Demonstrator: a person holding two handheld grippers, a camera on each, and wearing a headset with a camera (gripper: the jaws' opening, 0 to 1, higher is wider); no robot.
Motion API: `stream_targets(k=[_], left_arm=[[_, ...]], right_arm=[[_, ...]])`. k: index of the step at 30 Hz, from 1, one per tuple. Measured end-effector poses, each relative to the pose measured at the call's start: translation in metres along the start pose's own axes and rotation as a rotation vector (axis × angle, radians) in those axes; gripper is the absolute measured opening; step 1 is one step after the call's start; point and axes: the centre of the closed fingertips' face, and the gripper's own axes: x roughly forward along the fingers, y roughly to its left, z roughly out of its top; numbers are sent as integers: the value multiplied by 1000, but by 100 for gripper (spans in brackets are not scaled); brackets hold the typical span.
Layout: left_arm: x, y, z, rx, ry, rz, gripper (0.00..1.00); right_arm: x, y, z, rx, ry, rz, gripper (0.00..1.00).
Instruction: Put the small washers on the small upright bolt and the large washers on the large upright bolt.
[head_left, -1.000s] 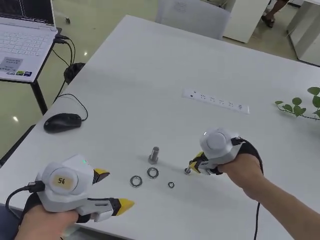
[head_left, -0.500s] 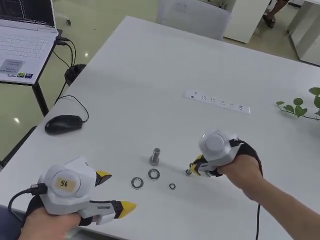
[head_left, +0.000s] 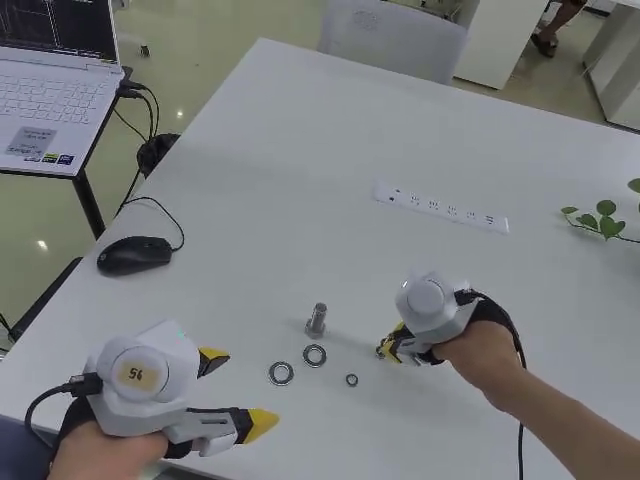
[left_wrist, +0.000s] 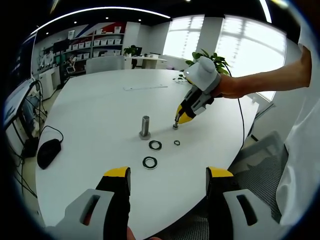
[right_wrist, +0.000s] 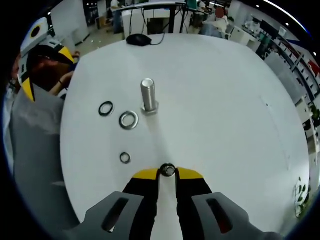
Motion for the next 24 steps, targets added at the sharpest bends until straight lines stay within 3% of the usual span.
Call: stream_targets(k=[11,15,24], left_arm=[[0,1,-3,-5,5,4,60],[-1,2,-4,-9,4,8,60],[-2,2,-2,-7,-4,10,60]], right_arm=[[13,1,-12,10,28,5,13],[13,-1,-16,0,35,-12,10],[9,4,-22,23,34,-11,12]])
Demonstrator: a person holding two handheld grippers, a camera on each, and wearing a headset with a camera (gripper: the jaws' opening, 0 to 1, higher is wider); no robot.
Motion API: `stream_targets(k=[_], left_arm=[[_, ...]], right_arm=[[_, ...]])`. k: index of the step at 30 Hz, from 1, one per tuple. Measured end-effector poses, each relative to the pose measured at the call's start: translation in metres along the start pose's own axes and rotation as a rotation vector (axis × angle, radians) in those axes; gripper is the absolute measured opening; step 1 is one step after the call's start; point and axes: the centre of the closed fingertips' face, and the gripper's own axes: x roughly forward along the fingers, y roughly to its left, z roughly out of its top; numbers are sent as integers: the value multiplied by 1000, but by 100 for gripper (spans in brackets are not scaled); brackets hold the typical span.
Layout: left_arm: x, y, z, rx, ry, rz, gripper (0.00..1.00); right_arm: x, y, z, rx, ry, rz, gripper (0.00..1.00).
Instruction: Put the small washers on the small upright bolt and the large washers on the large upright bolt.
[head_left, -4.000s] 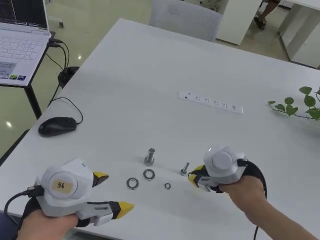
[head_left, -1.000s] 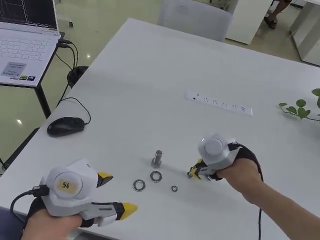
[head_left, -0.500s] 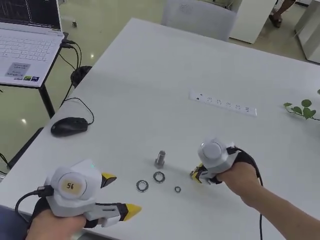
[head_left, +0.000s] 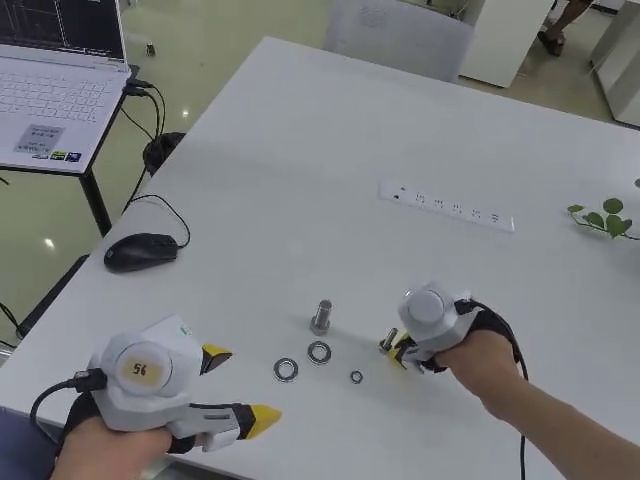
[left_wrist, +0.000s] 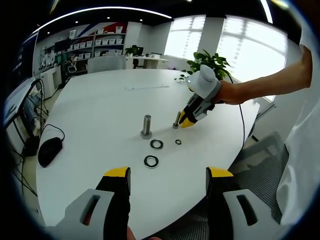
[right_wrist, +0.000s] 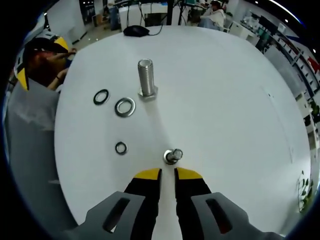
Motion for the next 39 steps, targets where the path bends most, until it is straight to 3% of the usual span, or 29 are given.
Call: stream_targets(k=[5,11,17,29,39], left_arm=[[0,-1,1,3,-6,-1,60],[1,-3,0,5,-11,-8,60],[2,-5,0,12,-15,-16,60],[-2,-9,1,14,-25,-15,60],[-7,-5,0,6,-29,-1,60]], right_arm=[[-5,7,-11,19,6,4,13],[-6,27,-30,14,39,49,16],[-9,45,-33,-13,41,84,17],[0,69,-8,-54,-2,120,19],[10,69,17,-61,-36,134,20]])
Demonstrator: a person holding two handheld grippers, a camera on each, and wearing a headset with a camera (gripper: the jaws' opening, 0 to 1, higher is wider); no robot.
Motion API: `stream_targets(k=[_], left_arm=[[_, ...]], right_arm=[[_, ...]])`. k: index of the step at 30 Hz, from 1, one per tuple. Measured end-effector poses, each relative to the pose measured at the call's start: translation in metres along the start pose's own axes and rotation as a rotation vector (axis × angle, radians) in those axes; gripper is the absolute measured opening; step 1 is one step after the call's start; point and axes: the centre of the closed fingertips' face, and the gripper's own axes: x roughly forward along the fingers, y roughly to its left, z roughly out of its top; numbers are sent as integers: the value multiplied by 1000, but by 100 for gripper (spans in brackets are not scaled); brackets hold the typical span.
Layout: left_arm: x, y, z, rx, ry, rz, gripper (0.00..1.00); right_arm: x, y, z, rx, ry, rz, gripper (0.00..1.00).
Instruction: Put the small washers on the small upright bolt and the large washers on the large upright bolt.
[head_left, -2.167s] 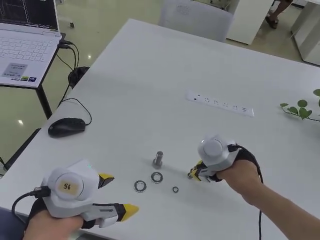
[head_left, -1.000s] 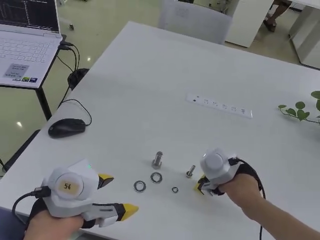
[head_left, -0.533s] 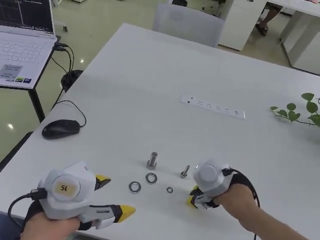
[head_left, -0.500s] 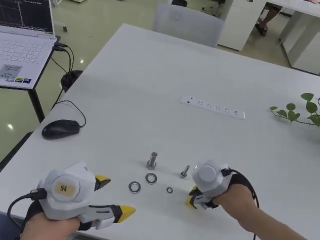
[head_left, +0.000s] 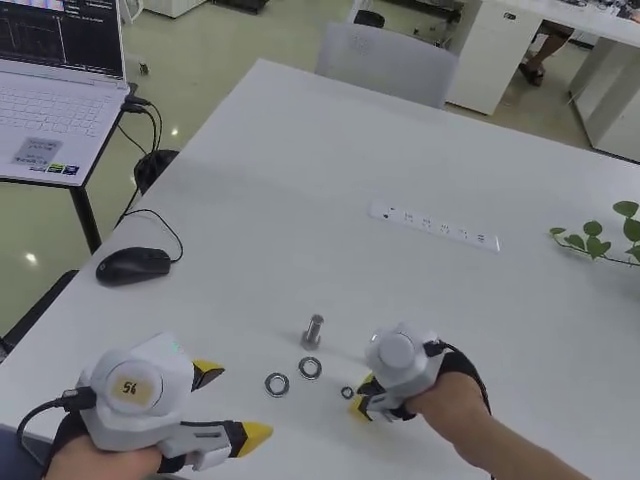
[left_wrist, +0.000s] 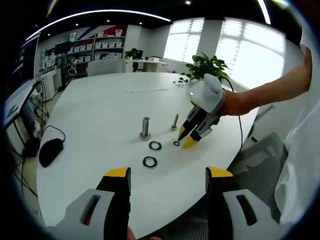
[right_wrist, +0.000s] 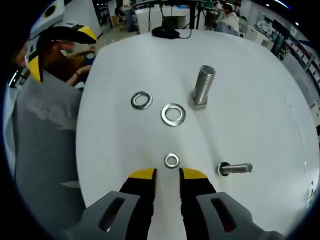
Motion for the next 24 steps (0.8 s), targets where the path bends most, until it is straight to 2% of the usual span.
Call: stream_targets(k=[9,18,24], left_arm=[[0,2,2,1,-2,3,60],[3,-3,-2,1,6,-6,60],[4,-3,0,5,7,-8,59]], right_arm=[[5,-4,8,-47,-5,12,18],[5,-3,9,-101,3,-4,14],[5,-4,8,-78,4,-18,13]])
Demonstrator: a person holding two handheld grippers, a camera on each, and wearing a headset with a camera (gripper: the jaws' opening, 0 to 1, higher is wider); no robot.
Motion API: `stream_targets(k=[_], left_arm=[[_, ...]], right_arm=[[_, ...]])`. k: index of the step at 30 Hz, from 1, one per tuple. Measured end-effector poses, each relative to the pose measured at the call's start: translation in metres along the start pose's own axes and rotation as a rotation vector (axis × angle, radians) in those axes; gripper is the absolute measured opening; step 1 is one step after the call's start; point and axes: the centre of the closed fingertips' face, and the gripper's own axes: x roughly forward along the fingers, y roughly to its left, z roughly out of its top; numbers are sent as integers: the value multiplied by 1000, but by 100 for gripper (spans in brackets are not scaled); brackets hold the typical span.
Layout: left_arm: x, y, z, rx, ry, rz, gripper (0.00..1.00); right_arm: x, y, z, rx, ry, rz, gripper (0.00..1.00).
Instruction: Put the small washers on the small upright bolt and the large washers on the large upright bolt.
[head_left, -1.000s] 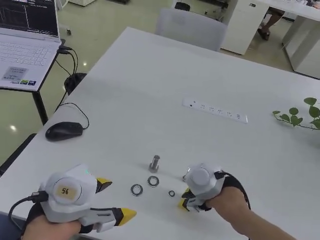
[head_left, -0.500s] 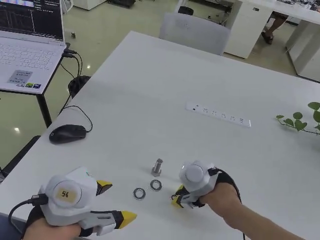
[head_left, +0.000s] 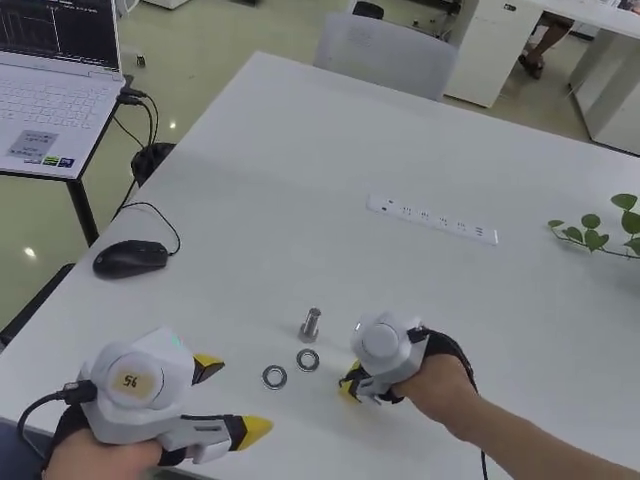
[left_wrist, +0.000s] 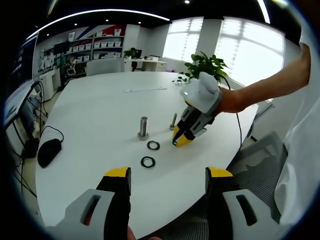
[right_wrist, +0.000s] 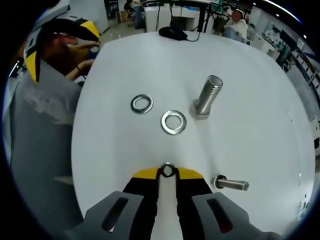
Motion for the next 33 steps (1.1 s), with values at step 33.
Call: stream_targets(k=[33], left_arm=[[0,4,-2,-9,-4,0,59]], right_arm=[[-54,-22,-35,172,-59,-122,13]])
